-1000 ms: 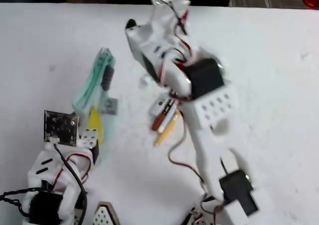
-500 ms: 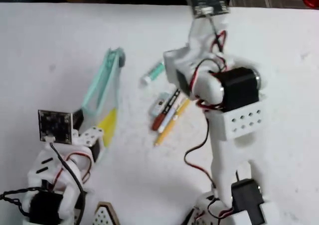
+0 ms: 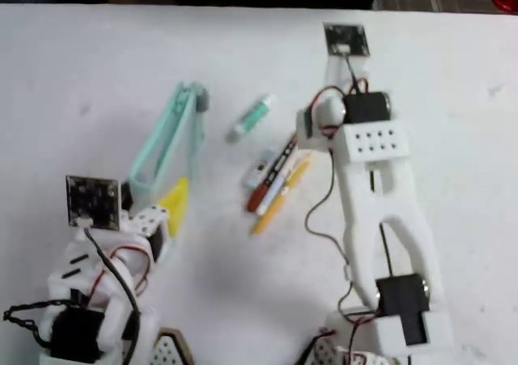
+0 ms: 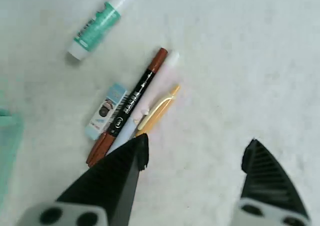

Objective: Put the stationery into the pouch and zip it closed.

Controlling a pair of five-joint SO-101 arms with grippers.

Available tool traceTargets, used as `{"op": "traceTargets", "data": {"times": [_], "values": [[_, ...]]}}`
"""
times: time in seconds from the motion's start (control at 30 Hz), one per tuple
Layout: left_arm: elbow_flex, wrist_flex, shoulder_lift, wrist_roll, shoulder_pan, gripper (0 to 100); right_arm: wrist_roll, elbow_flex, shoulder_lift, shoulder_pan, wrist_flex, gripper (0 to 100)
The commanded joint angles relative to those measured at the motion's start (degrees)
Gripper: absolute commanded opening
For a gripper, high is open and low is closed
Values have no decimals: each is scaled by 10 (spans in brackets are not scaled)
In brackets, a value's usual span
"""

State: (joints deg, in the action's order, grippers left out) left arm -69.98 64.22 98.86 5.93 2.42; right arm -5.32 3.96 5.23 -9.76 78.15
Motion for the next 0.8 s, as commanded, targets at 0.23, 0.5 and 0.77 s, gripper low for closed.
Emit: {"op": "traceTargets", "data": {"times": [0.23,0.5,0.77], "values": [[0,-5,-5,4,6,241,-9,55,-72,15,-85,183],[0,-4,-5,6,6,241,-41,53,-127,35,-116,184],[-1,-4,-5,5,6,241,-60,50,-185,30,-182,184]]}}
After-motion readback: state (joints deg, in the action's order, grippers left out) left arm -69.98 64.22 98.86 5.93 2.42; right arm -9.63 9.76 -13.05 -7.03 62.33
